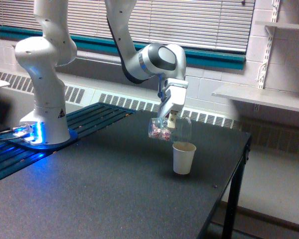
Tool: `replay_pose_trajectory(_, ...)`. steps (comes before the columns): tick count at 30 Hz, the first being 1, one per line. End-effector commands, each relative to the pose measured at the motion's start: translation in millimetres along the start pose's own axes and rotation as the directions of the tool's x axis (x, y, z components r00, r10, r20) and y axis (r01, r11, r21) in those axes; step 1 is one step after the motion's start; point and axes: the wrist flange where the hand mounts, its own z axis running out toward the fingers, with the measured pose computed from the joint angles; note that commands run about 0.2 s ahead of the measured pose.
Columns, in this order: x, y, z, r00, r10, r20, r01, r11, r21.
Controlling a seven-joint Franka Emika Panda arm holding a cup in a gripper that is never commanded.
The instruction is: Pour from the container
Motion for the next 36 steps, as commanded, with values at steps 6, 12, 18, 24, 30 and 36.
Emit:
replay_pose_trajectory(6,-1,3,8.1,0.999,-0.045,0.011,0.046,0.999,-0.027)
replay_pose_trajectory(12,0,3,10.4,0.998,-0.062,0.022,0.063,0.997,-0.037)
replay_pose_trajectory(18,2,-3,9.5,0.995,-0.095,0.021,0.096,0.994,-0.045)
replay_pose_trajectory(24,4,-4,10.7,0.995,-0.097,0.021,0.098,0.994,-0.05)
replay_pose_trajectory(30,2,-6,12.4,0.994,-0.105,0.027,0.106,0.993,-0.048)
replay_pose_trajectory(36,1,-7,12.4,0.994,-0.108,0.025,0.109,0.993,-0.048)
